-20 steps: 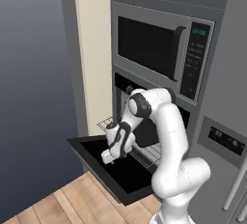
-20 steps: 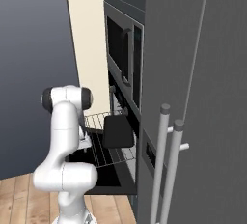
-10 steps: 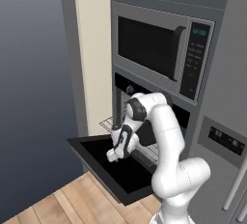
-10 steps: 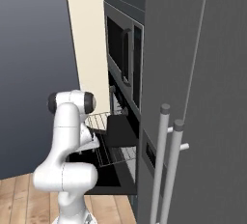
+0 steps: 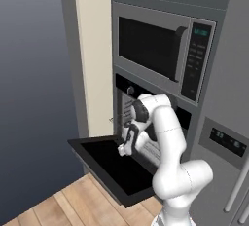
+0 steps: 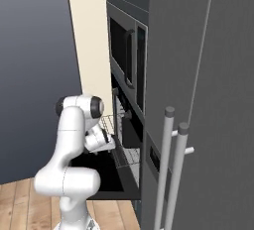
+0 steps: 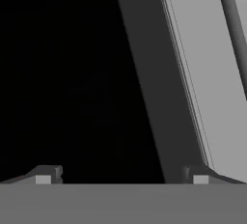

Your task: Take the baked cake out of the oven and place it on the plate for cooling. Then close the oven door.

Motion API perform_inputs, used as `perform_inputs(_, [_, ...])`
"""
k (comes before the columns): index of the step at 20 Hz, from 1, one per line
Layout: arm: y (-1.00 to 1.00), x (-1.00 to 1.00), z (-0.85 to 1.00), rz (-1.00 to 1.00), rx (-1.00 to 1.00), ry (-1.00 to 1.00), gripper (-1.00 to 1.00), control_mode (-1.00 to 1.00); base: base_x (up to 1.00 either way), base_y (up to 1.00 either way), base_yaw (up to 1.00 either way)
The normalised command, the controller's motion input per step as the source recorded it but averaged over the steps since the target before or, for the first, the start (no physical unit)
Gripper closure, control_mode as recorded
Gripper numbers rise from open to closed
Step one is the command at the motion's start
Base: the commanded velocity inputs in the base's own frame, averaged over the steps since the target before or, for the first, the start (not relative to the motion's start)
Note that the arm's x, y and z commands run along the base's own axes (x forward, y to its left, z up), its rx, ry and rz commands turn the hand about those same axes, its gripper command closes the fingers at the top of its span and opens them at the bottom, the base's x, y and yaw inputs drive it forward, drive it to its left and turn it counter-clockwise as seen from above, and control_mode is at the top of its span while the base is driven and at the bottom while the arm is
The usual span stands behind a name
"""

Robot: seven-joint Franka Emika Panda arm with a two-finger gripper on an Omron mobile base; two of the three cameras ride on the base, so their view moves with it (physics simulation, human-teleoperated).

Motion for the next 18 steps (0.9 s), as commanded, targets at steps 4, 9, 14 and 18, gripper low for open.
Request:
perform_inputs(4, [-0.51,0.54,0.00,-0.03,0.00,-0.05,-1.00,-1.00,0.00,0.00,0.00])
perform_inputs(9, [-0.36,0.55,0.00,-0.02,0.00,-0.05,-1.00,-1.00,0.00,0.00,0.00])
perform_inputs(14, [0.03,0.18,0.32,-0.01,0.00,-0.08,-1.00,-1.00,0.00,0.00,0.00])
perform_inputs(18, [0.70,-0.68,0.97,0.00,0.00,-0.13,-1.00,-1.00,0.00,0.00,0.00])
